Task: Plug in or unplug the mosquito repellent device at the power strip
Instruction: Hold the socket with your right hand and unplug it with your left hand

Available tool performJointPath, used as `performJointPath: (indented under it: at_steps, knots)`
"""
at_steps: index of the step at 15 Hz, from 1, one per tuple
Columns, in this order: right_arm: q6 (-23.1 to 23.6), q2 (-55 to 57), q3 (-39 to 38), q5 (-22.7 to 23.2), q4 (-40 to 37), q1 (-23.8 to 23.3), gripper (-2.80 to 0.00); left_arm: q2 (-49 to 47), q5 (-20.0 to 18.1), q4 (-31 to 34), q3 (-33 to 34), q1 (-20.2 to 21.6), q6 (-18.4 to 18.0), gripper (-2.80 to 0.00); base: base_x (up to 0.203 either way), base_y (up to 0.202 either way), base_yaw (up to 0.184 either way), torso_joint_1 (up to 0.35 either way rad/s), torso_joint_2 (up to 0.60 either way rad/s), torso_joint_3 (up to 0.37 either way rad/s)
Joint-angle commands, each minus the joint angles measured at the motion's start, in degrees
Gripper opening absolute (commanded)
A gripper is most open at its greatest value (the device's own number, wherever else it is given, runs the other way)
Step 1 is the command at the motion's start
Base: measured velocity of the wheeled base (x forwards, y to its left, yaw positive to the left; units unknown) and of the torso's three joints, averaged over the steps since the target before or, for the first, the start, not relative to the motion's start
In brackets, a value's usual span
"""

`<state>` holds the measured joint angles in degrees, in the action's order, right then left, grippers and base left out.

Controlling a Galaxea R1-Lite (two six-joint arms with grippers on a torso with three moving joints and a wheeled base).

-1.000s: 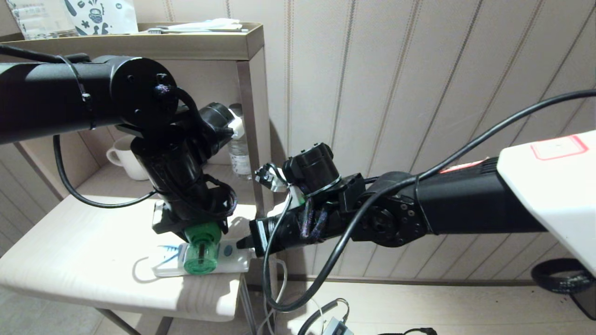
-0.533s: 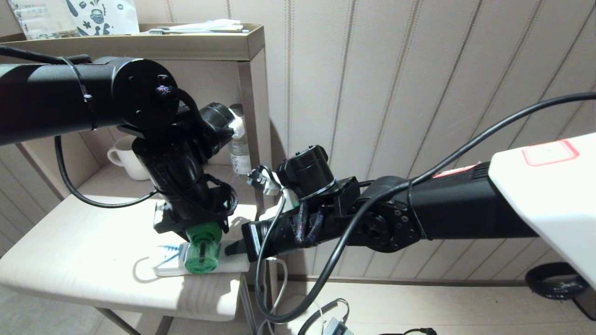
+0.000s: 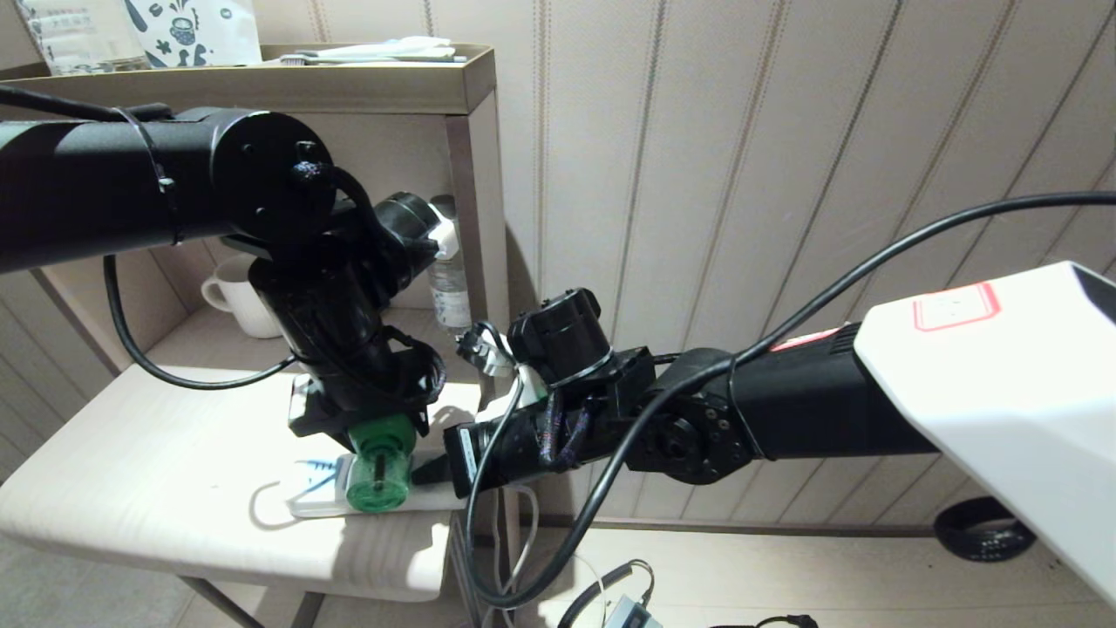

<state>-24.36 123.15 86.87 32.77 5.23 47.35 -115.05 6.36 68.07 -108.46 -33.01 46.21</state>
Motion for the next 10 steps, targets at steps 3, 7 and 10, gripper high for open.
performJointPath:
  at_steps: [3, 7, 10]
  knots:
    - [-1.22, 1.56, 1.24, 0.08, 1.88, -0.14, -2.80, -0.35, 0.14, 0.22, 0.00, -0.01, 0.19, -2.80, 0.000, 0.000, 0.000, 0.000, 0.00, 0.000]
    - [-0.92, 0.90, 0.97, -0.07, 1.79, -0.75, -2.80, -0.52, 0.14, -0.26, 0.00, 0.01, 0.19, -2.80, 0.000, 0.000, 0.000, 0.000, 0.00, 0.000]
    - [-0.34, -0.63, -1.53, -0.16, 1.89, -1.12, -2.80, -1.20, 0.64, -0.40, 0.00, 0.05, 0.19, -2.80, 0.000, 0.000, 0.000, 0.000, 0.00, 0.000]
